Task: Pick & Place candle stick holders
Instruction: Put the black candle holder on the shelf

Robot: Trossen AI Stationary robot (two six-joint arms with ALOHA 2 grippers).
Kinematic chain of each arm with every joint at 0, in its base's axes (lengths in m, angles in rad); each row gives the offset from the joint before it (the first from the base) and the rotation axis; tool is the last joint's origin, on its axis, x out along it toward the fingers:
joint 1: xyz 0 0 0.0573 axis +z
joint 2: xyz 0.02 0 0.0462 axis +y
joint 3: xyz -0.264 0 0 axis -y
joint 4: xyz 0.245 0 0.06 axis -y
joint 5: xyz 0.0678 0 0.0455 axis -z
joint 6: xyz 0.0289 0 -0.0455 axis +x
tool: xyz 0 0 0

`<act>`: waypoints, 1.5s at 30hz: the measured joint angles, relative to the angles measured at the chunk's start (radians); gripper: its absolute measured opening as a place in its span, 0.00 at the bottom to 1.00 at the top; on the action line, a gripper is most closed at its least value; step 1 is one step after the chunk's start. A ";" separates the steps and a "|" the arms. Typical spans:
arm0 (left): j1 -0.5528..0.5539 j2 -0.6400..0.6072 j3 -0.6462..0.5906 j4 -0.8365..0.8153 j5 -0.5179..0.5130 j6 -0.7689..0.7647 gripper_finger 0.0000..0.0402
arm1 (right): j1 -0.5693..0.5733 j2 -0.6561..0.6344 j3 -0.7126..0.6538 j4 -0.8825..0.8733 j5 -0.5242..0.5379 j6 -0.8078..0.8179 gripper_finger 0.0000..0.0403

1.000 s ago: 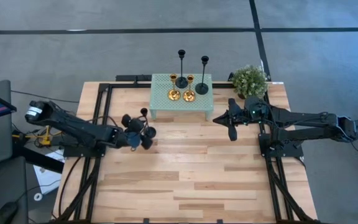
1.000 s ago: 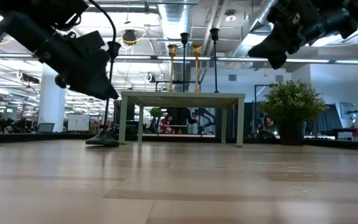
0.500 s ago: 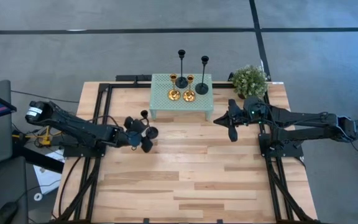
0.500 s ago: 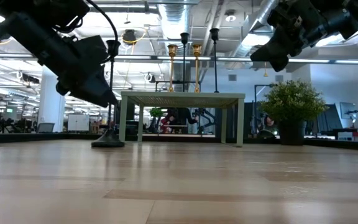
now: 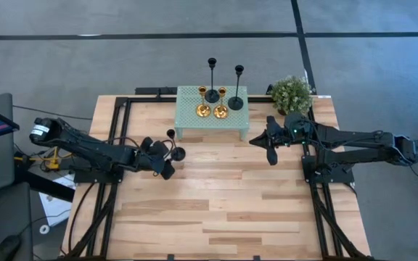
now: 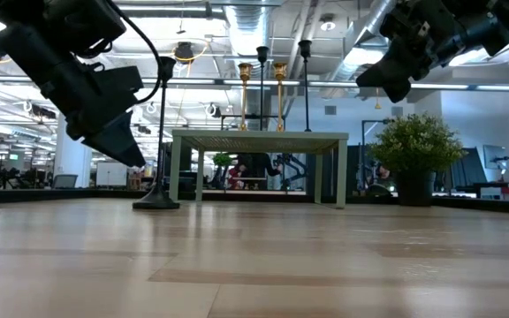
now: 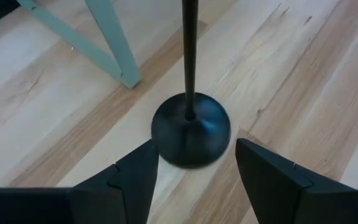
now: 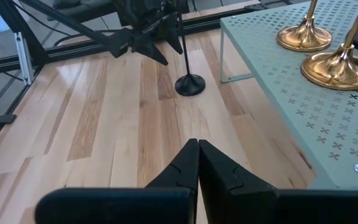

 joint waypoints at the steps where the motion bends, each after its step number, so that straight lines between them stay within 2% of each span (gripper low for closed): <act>1: 0.000 0.000 0.000 0.001 0.000 0.000 0.53 | 0.000 0.000 0.000 0.000 0.000 0.000 0.00; 7: 0.000 0.000 0.000 0.001 -0.012 0.003 0.53 | 0.000 0.000 0.000 0.007 0.000 0.003 0.00; 17: 0.000 0.000 0.000 0.029 -0.152 0.033 0.53 | 0.000 0.000 0.000 0.007 0.000 0.003 0.00; 29: 0.016 0.000 0.000 0.235 -0.181 0.130 0.53 | 0.000 0.000 0.000 -0.001 0.000 0.003 0.00; 38: 0.061 0.000 0.000 0.238 -0.290 0.132 0.53 | 0.000 0.000 0.000 -0.029 0.000 0.003 0.00; 45: 0.074 0.000 0.000 0.248 -0.304 0.132 0.53 | 0.000 0.000 0.000 -0.029 0.000 0.002 0.00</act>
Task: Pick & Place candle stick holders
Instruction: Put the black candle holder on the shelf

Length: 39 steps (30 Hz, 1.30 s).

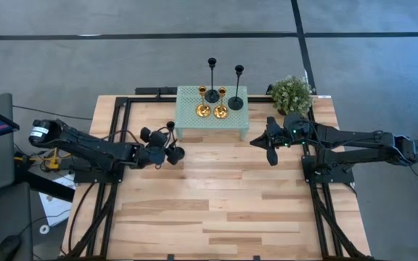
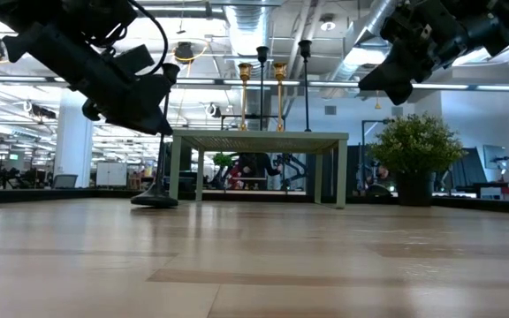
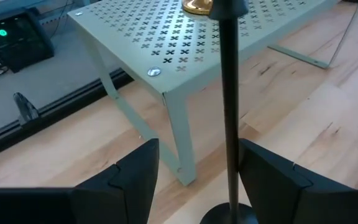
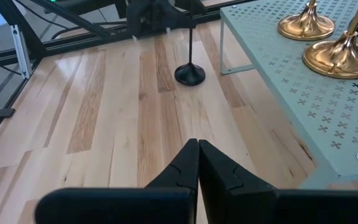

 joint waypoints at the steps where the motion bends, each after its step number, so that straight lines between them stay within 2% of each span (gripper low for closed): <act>1: 0.000 0.000 0.000 0.001 0.000 0.000 0.53 | 0.000 0.000 0.000 0.000 0.000 0.000 0.00; 6: 0.000 0.000 0.000 0.005 0.002 0.000 0.45 | 0.000 0.000 0.000 0.000 0.000 0.000 0.00; 16: -0.009 0.000 0.000 0.010 0.126 0.020 0.05 | 0.000 0.000 0.000 -0.001 0.000 0.000 0.00; 24: -0.121 -0.025 0.001 0.001 0.166 0.021 0.03 | 0.000 0.000 0.000 -0.005 0.000 -0.010 0.00; 33: -0.271 -0.196 0.008 0.001 0.162 0.028 0.03 | 0.000 0.000 0.000 -0.008 0.000 -0.010 0.00; 39: -0.325 -0.259 0.086 0.003 0.162 0.187 0.03 | 0.000 0.000 0.000 -0.008 0.000 -0.010 0.00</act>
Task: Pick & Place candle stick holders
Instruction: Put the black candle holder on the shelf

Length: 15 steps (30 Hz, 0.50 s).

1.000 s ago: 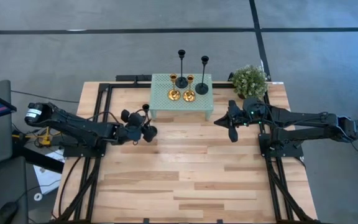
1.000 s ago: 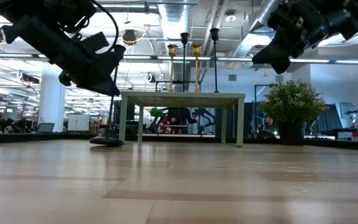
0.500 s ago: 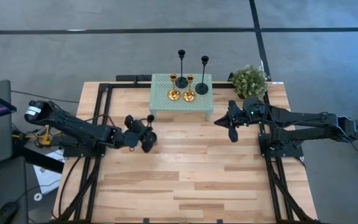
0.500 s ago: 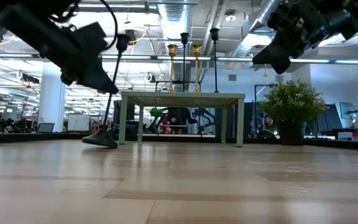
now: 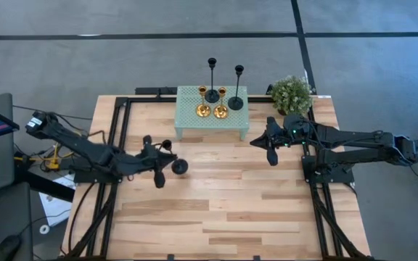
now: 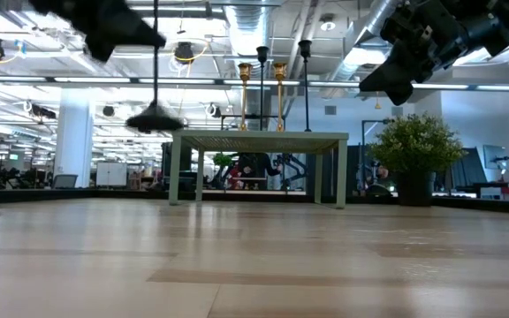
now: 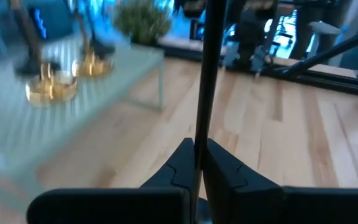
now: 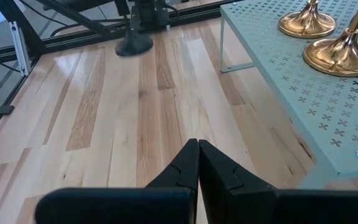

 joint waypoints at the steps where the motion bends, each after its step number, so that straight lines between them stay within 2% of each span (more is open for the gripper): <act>1: 0.004 0.000 0.022 0.001 0.000 0.052 0.03 | 0.000 0.000 0.000 0.000 0.000 0.000 0.00; 8: 0.080 -0.002 0.192 0.004 -0.032 0.429 0.03 | 0.000 0.000 0.000 -0.007 0.000 0.000 0.00; 13: 0.218 -0.008 0.261 0.002 -0.054 0.546 0.03 | 0.000 0.000 0.000 -0.024 0.000 0.000 0.00; 15: 0.295 -0.006 0.275 0.001 0.000 0.558 0.03 | 0.000 0.000 0.000 -0.024 0.000 0.000 0.00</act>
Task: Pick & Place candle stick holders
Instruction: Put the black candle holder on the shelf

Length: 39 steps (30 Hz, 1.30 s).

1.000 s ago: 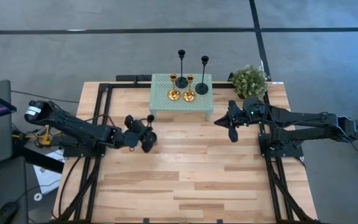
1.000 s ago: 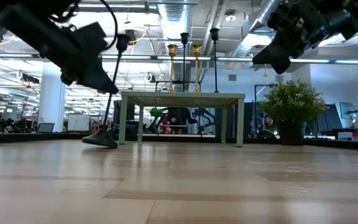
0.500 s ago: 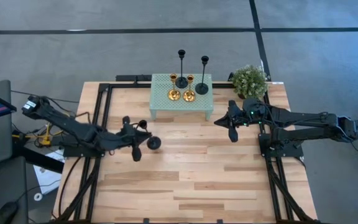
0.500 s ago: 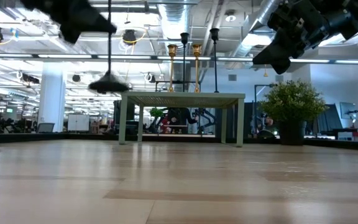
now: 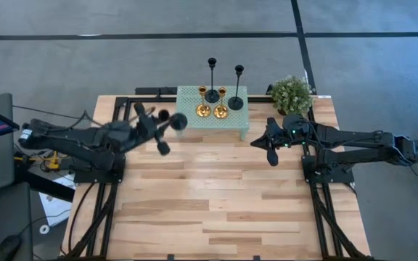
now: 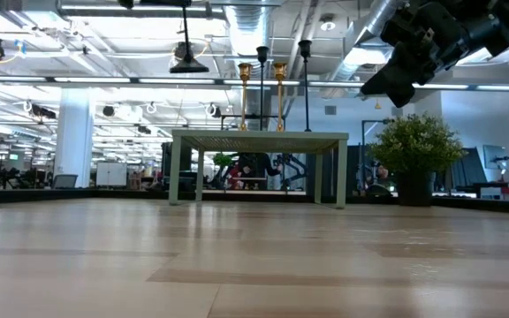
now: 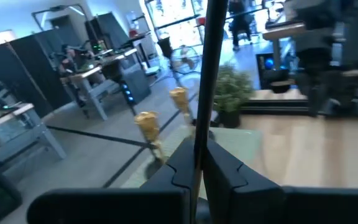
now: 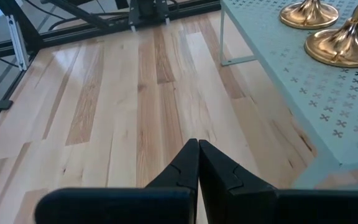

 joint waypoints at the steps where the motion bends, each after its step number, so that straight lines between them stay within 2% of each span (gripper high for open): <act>1: 0.044 0.000 0.004 0.000 0.036 0.007 0.03 | 0.000 0.000 0.000 0.000 0.000 0.000 0.00; 8: 0.350 0.051 0.022 0.016 0.265 -0.017 0.03 | 0.000 0.000 0.000 0.001 0.000 0.000 0.00; 14: 0.603 0.157 0.027 0.132 0.572 -0.086 0.03 | 0.000 0.000 0.000 0.001 0.000 0.000 0.00; 17: 0.713 0.199 0.027 0.157 0.654 -0.136 0.03 | 0.001 0.000 0.000 0.001 0.000 0.000 0.00; 23: 0.839 0.297 0.058 0.180 0.838 -0.229 0.03 | 0.001 0.000 0.000 0.001 0.000 0.000 0.00; 31: 0.833 0.451 0.156 0.186 0.914 -0.231 0.03 | 0.001 0.000 0.000 0.002 0.000 0.000 0.00; 39: 0.835 0.500 0.167 0.180 0.845 -0.206 0.03 | 0.001 0.000 0.000 0.001 -0.001 -0.001 0.00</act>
